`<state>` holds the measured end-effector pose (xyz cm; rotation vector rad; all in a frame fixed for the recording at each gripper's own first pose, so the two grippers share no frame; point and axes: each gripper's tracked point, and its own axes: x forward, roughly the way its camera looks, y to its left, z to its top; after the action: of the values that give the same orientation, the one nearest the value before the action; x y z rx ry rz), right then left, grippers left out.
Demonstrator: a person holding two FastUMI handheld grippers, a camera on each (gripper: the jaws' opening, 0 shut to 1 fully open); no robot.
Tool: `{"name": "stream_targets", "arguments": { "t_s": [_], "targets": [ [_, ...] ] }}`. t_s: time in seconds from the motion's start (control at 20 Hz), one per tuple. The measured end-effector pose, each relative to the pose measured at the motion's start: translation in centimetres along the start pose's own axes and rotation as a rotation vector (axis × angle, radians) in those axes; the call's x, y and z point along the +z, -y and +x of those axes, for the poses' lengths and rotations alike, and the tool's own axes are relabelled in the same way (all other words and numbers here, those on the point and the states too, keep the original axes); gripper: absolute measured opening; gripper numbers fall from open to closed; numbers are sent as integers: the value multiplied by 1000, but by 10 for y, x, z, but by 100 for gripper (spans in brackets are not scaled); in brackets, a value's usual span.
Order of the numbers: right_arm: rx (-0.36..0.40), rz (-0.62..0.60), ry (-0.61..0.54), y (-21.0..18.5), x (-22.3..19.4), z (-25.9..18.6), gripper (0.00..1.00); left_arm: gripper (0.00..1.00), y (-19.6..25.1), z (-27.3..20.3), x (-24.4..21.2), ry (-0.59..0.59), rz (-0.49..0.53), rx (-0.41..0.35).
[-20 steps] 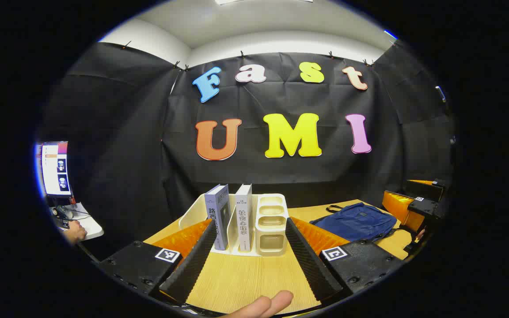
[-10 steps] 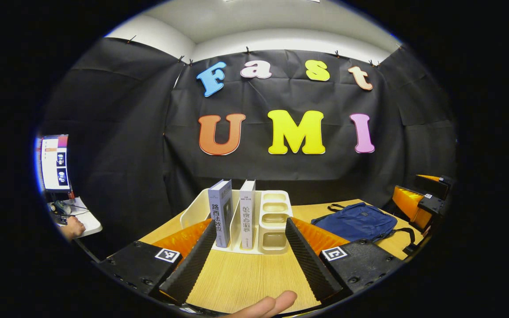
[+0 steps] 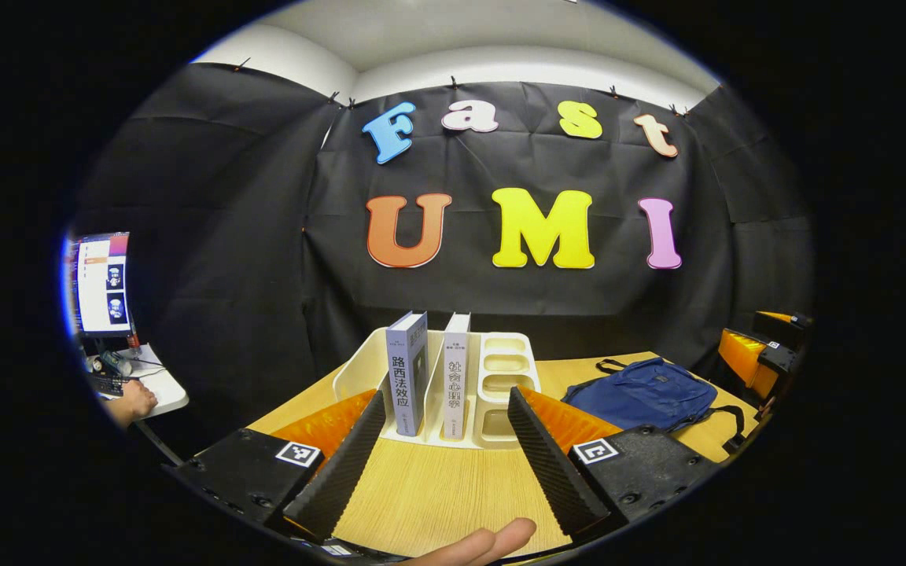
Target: Open the schoolbag, grab two books from the bookshelf and put them into the schoolbag.
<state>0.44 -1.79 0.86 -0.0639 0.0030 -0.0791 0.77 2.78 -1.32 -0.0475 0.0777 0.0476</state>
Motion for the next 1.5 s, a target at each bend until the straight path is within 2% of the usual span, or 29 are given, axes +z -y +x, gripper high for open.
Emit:
{"name": "stream_targets", "arguments": {
  "t_s": [0.05,0.2,0.45,0.75,0.8,0.95,1.05,1.2,1.35,1.4,1.5],
  "targets": [
    [-4,-3,-6,0,-1,2,98,100,-1,0,-1,-2,0,2],
    [-3,-9,-21,-6,-6,9,95,100,-8,-2,1,1,-7,11],
    [12,-100,-97,-22,-31,41,98,100,-13,-5,4,5,-16,6],
    [54,-321,-268,-46,-111,91,96,100,-29,0,0,-12,-18,42],
    [60,-325,-302,-50,-128,99,99,100,-31,0,0,-16,-24,53],
    [64,-304,-398,-59,-163,113,96,100,-30,0,-1,-21,-29,44],
    [68,-329,-424,-65,-175,119,99,100,-31,1,-1,-22,-27,41],
    [101,-376,-471,-79,-193,124,96,100,-29,1,0,-18,-26,27],
    [92,-477,-487,-79,-201,131,98,100,-29,2,-2,-21,-23,24],
    [84,-501,-493,-78,-203,132,96,100,-29,2,-2,-26,-23,22],
    [103,-520,-510,-83,-211,131,99,100,-29,2,-4,-33,-25,22]
  ]
}}
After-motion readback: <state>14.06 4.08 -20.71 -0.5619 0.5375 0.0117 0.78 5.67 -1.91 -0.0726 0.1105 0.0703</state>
